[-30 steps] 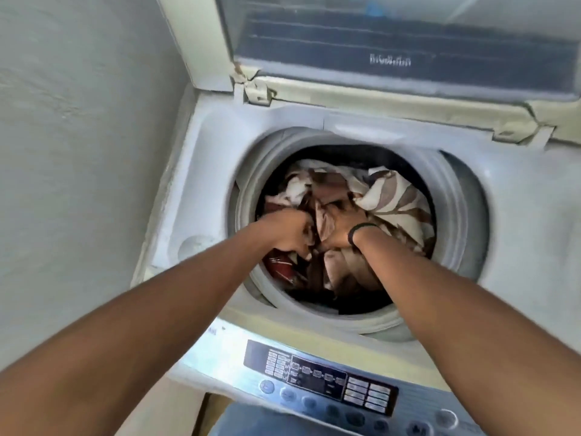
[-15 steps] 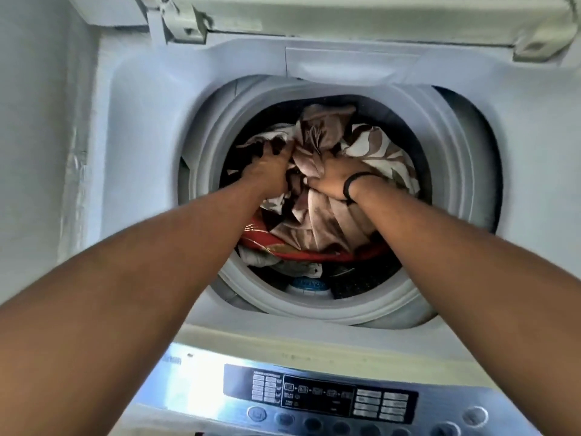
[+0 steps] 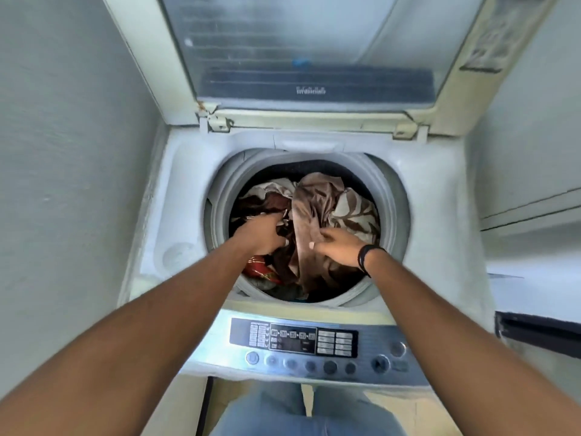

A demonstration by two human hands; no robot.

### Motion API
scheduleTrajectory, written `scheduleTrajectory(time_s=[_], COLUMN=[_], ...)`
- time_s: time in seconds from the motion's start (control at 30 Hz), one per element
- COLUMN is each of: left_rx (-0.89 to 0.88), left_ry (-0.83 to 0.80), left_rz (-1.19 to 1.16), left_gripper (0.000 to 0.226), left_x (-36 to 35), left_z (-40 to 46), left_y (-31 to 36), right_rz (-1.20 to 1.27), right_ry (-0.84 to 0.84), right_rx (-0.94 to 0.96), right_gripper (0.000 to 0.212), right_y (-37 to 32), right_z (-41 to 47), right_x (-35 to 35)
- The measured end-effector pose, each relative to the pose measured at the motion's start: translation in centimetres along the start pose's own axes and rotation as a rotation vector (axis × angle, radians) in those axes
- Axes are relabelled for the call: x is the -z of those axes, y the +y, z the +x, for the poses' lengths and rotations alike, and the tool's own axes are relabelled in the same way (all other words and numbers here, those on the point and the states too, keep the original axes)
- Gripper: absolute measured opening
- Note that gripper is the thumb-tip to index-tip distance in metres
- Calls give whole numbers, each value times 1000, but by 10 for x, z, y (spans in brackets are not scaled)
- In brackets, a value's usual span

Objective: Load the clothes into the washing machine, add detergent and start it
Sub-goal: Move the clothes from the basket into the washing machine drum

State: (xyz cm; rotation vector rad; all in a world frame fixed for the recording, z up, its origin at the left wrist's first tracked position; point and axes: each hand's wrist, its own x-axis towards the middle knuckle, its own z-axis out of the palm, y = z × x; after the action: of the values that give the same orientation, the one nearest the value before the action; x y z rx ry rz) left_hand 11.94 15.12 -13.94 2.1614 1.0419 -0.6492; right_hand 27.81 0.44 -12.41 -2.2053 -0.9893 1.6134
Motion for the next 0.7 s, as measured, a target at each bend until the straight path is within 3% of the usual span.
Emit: scheduleTrajectory(time_s=[0.13,0.33,0.5,0.7], left_rx=[-100,-210,-322,-474], left_ry=[182,359,466,349], left_rz=[-165,-226,-484,-672], left_gripper=[76,73,63,41], left_x=[7,12,11,-31], left_z=[-49,-112,-163,-222], left_y=[29,67,94,113], right_rz=[239,280,411,626], right_ry=[135,346,476,719], right_rx=[85,147,161,188], right_gripper=[62,51,31,14], right_y=[-11,-20,-13,3], right_z=[-55,-135,-208,-270], right_x=[16,31,25,-31])
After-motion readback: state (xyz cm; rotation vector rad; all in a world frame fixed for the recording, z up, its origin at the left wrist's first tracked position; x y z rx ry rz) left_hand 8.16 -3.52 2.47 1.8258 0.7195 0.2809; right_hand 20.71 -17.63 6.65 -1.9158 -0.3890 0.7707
